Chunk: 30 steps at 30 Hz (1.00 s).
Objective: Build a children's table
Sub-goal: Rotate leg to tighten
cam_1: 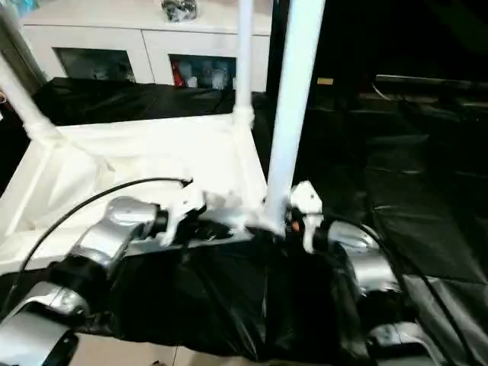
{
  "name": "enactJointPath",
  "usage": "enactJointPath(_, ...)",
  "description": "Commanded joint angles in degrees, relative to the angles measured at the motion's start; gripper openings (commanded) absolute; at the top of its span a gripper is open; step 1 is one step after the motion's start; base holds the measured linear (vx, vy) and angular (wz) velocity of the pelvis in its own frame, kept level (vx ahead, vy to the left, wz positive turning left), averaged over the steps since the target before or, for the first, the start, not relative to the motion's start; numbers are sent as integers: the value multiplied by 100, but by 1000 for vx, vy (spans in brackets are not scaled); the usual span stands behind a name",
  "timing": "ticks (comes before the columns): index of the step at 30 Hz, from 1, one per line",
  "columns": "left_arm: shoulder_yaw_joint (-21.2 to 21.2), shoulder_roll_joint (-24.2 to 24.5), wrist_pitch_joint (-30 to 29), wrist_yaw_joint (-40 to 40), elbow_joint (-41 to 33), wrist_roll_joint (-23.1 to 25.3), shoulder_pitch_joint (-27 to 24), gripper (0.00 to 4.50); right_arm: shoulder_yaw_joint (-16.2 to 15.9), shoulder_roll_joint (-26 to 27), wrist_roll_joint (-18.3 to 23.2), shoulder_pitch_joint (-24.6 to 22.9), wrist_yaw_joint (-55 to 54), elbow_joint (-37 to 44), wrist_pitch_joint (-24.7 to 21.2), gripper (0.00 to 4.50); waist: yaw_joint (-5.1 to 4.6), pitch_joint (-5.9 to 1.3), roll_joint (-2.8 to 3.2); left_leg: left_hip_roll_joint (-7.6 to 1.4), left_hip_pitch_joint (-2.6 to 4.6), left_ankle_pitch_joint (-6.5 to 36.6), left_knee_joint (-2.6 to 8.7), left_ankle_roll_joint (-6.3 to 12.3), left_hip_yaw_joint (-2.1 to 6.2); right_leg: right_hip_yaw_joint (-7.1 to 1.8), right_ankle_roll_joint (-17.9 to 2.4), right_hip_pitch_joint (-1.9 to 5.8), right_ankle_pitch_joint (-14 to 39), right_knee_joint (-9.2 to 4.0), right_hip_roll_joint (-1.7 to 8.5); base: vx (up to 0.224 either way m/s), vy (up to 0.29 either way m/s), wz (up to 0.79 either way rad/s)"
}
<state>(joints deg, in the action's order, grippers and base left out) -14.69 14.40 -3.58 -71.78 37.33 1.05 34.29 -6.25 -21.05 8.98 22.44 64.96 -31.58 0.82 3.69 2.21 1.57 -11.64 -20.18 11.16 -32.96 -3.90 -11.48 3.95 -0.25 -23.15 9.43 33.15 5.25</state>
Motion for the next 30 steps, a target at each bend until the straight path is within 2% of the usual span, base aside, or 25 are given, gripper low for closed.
enactJointPath(1, -139, -64, 19, -447, -272, -288, -11, 0, -333, -48, -73, -121, 385, 97, -230, 405, 25, -310, -62, -186, -4, 1177, 363, 564, 58, -206, -1458, 297, 1280, -332, 287, 0, 0, 0)
enactJointPath(2, -147, -34, 13, -486, -275, -276, -18, 0, -361, -91, -74, -147, 477, 152, -266, 405, 22, -306, -54, -193, 0, 1209, 370, 539, 62, -206, -1447, 291, 1304, -337, 283, 0, 0, 0)
enactJointPath(4, -135, 3, 24, -526, -261, -254, -18, 0, -429, -179, -100, -192, 621, 256, -393, 371, 21, -304, -56, -193, 10, 1248, 370, 503, 60, -208, -1447, 283, 1373, -347, 290, 0, 0, 0)
enactJointPath(5, -130, 25, 41, -534, -238, -239, -7, 0, -482, -227, -139, -219, 676, 299, -386, 371, 19, -305, -80, -191, 6, 1239, 370, 482, 61, -209, -1433, 288, 1394, -349, 288, 0, 0, 0)
enactJointPath(7, -132, 47, 42, -548, -239, -240, -4, 0, -525, -270, -151, -241, 719, 345, -393, 353, 31, -306, -73, -190, 10, 1200, 368, 477, 60, -215, -1425, 286, 1379, -345, 291, 0, 0, 0)
enactJointPath(8, -129, 64, 29, -564, -236, -248, 4, 0, -538, -272, -141, -257, 717, 379, -412, 329, 49, -311, -89, -190, 7, 1144, 363, 491, 61, -215, -1428, 287, 1336, -330, 296, 0, 0, 0)
enactJointPath(9, -131, 82, 10, -567, -244, -264, 8, 0, -548, -259, -115, -265, 699, 404, -442, 329, 52, -312, -80, -189, 2, 1124, 364, 494, 62, -215, -1428, 288, 1324, -330, 298, 0, 0, 0)
enactJointPath(13, -110, 60, -23, -478, -238, -263, 14, 0, -503, -154, -64, -238, 601, 355, -477, 296, 66, -313, -69, -186, 4, 1113, 359, 474, 60, -212, -1434, 286, 1308, -329, 298, 0, 0, 0)
enactJointPath(16, -41, -115, -18, -82, -99, -174, 84, 0, -366, 59, -18, -183, 329, 213, -448, 285, 79, -304, -83, -189, 13, 1191, 369, 425, 62, -211, -1394, 277, 1454, -350, 305, 0, 0, 0)
enactJointPath(18, 10, -247, -39, 306, 60, -72, 173, 0, -259, 243, -59, -116, -115, 57, -391, 280, 67, -289, -85, -179, 20, 1260, 378, 378, 62, -213, -1339, 266, 1630, -375, 300, 0, 0, 0)
enactJointPath(20, 32, -309, -29, 499, 141, -38, 219, 0, -195, 362, -114, -62, -462, -56, -398, 279, 42, -283, -80, -163, 34, 1430, 394, 273, 81, -207, -1194, 268, 2069, -422, 314, 0, 0, 0)
enactJointPath(21, 58, -387, -65, 793, 252, 23, 290, 0, -138, 501, -228, 14, -914, -229, -327, 279, 27, -278, -55, -159, 38, 1446, 394, 256, 78, -212, -1166, 250, 2112, -435, 308, 0, 0, 0)
enactJointPath(23, 112, -535, -140, 1252, 433, 97, 403, 0, -43, 737, -400, 148, -1666, -521, -280, 278, -52, -276, -76, -138, 46, 1564, 404, 153, 96, -202, -1072, 238, 2320, -459, 297, 0, 0, 0)
enactJointPath(24, 112, -535, -140, 1252, 433, 97, 403, 0, -43, 737, -400, 148, -1666, -521, -280, 278, -68, -273, -77, -130, 43, 1574, 401, 140, 95, -201, -1066, 230, 2360, -464, 298, 0, 0, 0)
enactJointPath(26, 238, -875, -281, 2154, 813, 192, 631, 0, 189, 1245, -505, 422, -2838, -1044, -390, 277, -101, -271, -83, -122, 59, 1640, 400, 133, 103, -199, -1002, 214, 2530, -491, 298, 0, 0, 0)
enactJointPath(27, 238, -875, -281, 2154, 813, 192, 631, 0, 189, 1245, -505, 422, -2838, -1044, -390, 277, -122, -260, -73, -118, 57, 1655, 402, 115, 98, -203, -1004, 195, 2578, -499, 296, 0, 0, 0)
enactJointPath(28, 281, -1014, -304, 2516, 954, 242, 727, 0, 288, 1492, -512, 573, -3318, -1292, -407, 277, -132, -268, -77, -106, 59, 1697, 400, 92, 113, -180, -950, 213, 2697, -515, 296, 0, 0, 0)
enactJointPath(29, 287, -1073, -296, 2621, 998, 261, 763, 0, 339, 1607, -511, 664, -3574, -1429, -449, 277, -138, -267, -50, -111, 58, 1707, 406, 98, 117, -187, -937, 203, 2684, -526, 302, 0, 0, 0)
enactJointPath(30, 288, -1141, -277, 2716, 1033, 276, 797, 0, 362, 1723, -509, 754, -3753, -1559, -465, 277, -149, -262, -60, -110, 52, 1717, 407, 108, 115, -187, -929, 199, 2679, -532, 296, 0, 0, 0)
